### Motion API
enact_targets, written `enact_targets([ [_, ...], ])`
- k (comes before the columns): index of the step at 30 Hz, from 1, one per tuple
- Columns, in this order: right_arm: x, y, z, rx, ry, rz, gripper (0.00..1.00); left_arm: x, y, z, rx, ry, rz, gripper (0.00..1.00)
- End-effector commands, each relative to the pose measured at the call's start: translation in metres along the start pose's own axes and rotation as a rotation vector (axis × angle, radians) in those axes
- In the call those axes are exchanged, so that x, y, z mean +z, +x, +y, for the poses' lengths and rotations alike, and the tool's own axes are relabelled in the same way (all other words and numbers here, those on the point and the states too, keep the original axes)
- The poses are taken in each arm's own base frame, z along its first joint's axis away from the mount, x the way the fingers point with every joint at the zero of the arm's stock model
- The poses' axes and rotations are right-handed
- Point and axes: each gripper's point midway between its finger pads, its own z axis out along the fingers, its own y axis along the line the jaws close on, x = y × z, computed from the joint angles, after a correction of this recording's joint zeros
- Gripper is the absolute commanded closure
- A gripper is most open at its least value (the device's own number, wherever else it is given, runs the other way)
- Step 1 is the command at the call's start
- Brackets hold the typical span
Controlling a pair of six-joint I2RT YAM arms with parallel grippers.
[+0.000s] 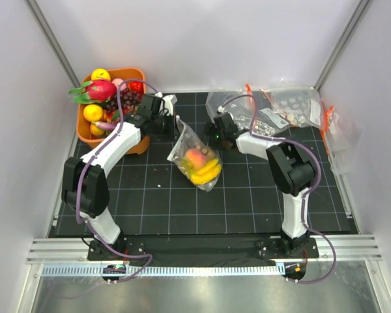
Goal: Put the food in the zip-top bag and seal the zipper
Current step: Adjust the zipper food storage bag at the center of the board.
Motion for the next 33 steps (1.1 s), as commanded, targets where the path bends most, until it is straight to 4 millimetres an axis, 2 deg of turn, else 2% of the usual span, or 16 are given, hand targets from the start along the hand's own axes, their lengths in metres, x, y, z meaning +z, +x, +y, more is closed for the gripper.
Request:
enact_targets([
  [1, -0.035, 0.032, 0.032, -0.019, -0.076, -0.007, 0.28, -0.004, -0.010, -0.010, 0.037, 0.045, -0.020, 1.00],
  [3, -0.061, 0.067, 0.030, -0.055, -0.066, -0.017, 0.28, -0.008, -0.008, -0.017, 0.055, 0.082, -0.022, 1.00],
  [4, -0.068, 0.090, 0.011, -0.075, -0.006, -0.013, 0.28, -0.008, -0.002, -0.017, 0.058, 0.093, -0.010, 1.00],
  [6, -0.093, 0.099, 0.019, -0.099, -0.016, -0.056, 0.28, -0.014, 0.001, -0.024, 0.075, 0.122, -0.017, 1.00],
  [7, -0.100, 0.120, 0.011, -0.137, 0.012, -0.052, 0.28, -0.014, 0.006, -0.024, 0.078, 0.128, -0.007, 1.00],
  [8, -0.106, 0.128, 0.011, -0.153, 0.009, -0.056, 0.28, -0.016, 0.009, -0.028, 0.084, 0.146, -0.002, 1.00],
  [9, -0.122, 0.123, 0.018, -0.159, -0.020, -0.094, 0.28, -0.018, 0.011, -0.032, 0.092, 0.162, -0.001, 1.00],
  [10, -0.128, 0.134, 0.012, -0.186, -0.007, -0.091, 0.28, -0.022, 0.015, -0.040, 0.104, 0.184, 0.001, 1.00],
  [15, -0.169, 0.105, -0.010, -0.224, 0.033, -0.225, 0.27, -0.031, 0.023, -0.068, 0.183, 0.248, 0.002, 1.00],
  [16, -0.182, 0.090, -0.011, -0.237, 0.005, -0.269, 0.28, -0.034, 0.024, -0.073, 0.194, 0.256, -0.001, 1.00],
  [19, -0.205, 0.073, 0.000, -0.260, -0.124, -0.328, 0.30, -0.037, 0.026, -0.083, 0.220, 0.280, -0.004, 1.00],
  [20, -0.213, 0.054, 0.003, -0.231, -0.180, -0.395, 0.31, -0.038, 0.028, -0.089, 0.237, 0.290, -0.002, 1.00],
  [21, -0.220, 0.058, 0.017, -0.250, -0.297, -0.378, 0.31, -0.040, 0.028, -0.091, 0.256, 0.294, -0.008, 1.00],
  [23, -0.236, 0.040, 0.020, -0.233, -0.417, -0.477, 0.31, -0.044, 0.031, -0.101, 0.291, 0.311, -0.012, 0.99],
  [26, -0.253, 0.040, 0.032, -0.278, -0.556, -0.529, 0.31, -0.049, 0.033, -0.109, 0.351, 0.307, -0.030, 0.99],
  [33, -0.250, 0.042, 0.042, -0.338, -0.627, -0.546, 0.36, -0.060, 0.043, -0.131, 0.473, 0.321, -0.055, 0.98],
])
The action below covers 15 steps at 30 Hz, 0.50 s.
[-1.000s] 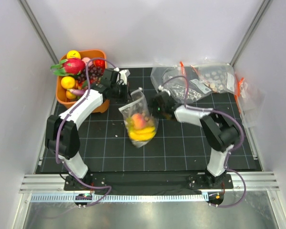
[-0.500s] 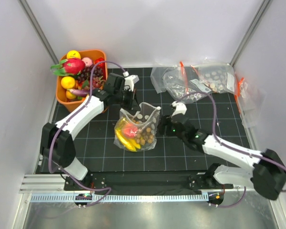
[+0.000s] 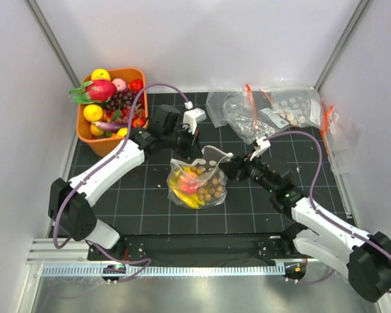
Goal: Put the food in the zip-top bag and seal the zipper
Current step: Adjust the zipper food storage bag at the center of the board.
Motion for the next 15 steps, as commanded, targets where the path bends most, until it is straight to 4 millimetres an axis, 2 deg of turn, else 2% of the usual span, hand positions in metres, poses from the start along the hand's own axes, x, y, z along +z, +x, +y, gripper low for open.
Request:
enact_targets([
  [1, 0.002, -0.017, 0.024, -0.066, -0.149, -0.095, 0.37, -0.016, -0.016, -0.015, 0.112, 0.010, -0.070, 0.97],
  [2, 0.002, -0.023, 0.029, -0.070, -0.176, -0.124, 0.36, -0.017, -0.016, -0.017, 0.117, 0.015, -0.070, 0.97],
  [6, -0.001, -0.019, 0.035, -0.082, -0.225, -0.128, 0.42, -0.019, -0.015, -0.022, 0.139, 0.024, -0.068, 0.97],
  [8, -0.002, -0.018, 0.036, -0.087, -0.229, -0.120, 0.56, -0.021, -0.014, -0.024, 0.146, 0.025, -0.065, 0.96],
  [9, -0.005, -0.020, 0.038, -0.098, -0.234, -0.127, 0.67, -0.022, -0.015, -0.023, 0.146, 0.018, -0.072, 0.95],
  [11, -0.008, -0.019, 0.039, -0.098, -0.234, -0.117, 0.78, -0.025, -0.016, -0.025, 0.149, 0.022, -0.077, 0.89],
  [12, -0.010, -0.020, 0.039, -0.098, -0.235, -0.118, 0.90, -0.026, -0.017, -0.026, 0.155, 0.023, -0.080, 0.86],
  [14, -0.015, -0.021, 0.041, -0.100, -0.234, -0.120, 0.98, -0.030, -0.019, -0.028, 0.158, 0.017, -0.091, 0.66],
  [15, -0.017, -0.022, 0.041, -0.099, -0.234, -0.123, 0.99, -0.032, -0.021, -0.029, 0.158, 0.012, -0.098, 0.57],
])
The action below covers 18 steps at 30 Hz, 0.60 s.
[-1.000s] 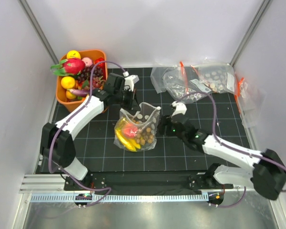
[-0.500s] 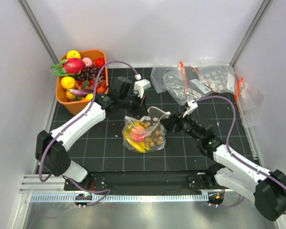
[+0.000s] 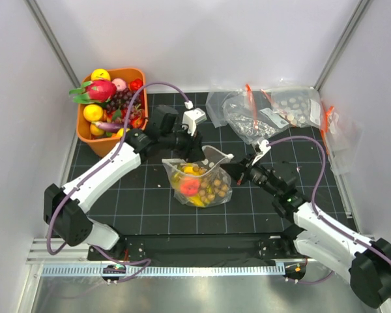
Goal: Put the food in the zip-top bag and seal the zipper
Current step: Adjust the zipper food storage bag at the center of the board, then zip the zipper food storage bag at the center of the board.
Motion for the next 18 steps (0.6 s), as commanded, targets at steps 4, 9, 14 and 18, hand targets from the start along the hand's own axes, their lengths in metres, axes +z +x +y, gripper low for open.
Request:
enact_targets([
  [4, -0.013, -0.016, 0.017, -0.030, -0.055, -0.051, 0.99, -0.030, -0.029, -0.018, 0.078, -0.026, -0.114, 0.28],
  [9, -0.015, -0.008, 0.021, -0.023, -0.084, -0.022, 0.99, -0.039, -0.050, -0.038, 0.160, -0.040, -0.144, 0.16],
  [14, -0.015, -0.010, 0.025, -0.020, -0.103, -0.014, 0.99, -0.040, -0.060, -0.062, 0.229, -0.002, -0.122, 0.07],
  [18, -0.013, -0.014, 0.030, -0.024, -0.120, -0.014, 0.99, -0.031, -0.053, -0.070, 0.317, -0.018, -0.043, 0.00],
])
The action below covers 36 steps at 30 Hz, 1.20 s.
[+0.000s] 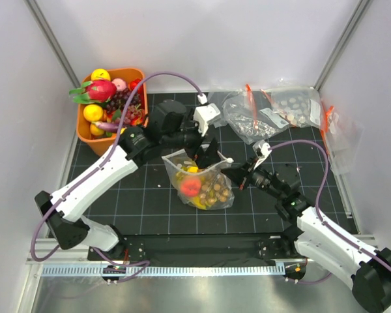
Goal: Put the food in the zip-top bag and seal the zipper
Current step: Zip the zipper food storage bag at the center of the board.
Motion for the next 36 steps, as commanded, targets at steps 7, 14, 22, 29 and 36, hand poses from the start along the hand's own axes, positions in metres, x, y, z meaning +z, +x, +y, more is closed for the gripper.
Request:
enact_targets([
  [7, 0.001, -0.019, 0.015, -0.028, -0.064, -0.035, 0.99, 0.025, 0.020, -0.004, 0.141, 0.012, 0.157, 0.00],
  [14, 0.000, -0.020, 0.016, -0.031, -0.066, -0.037, 0.99, 0.045, 0.034, -0.005, 0.179, 0.085, 0.247, 0.03],
  [22, -0.002, -0.024, 0.021, -0.043, -0.082, -0.046, 0.99, 0.054, 0.034, -0.007, 0.217, 0.130, 0.250, 0.28],
  [29, -0.005, -0.029, 0.024, -0.055, -0.083, -0.057, 0.97, 0.043, 0.029, -0.011, 0.212, 0.128, 0.212, 1.00],
  [36, -0.007, -0.037, 0.030, -0.065, -0.098, -0.070, 0.60, 0.029, 0.032, -0.022, 0.188, 0.142, 0.164, 1.00],
])
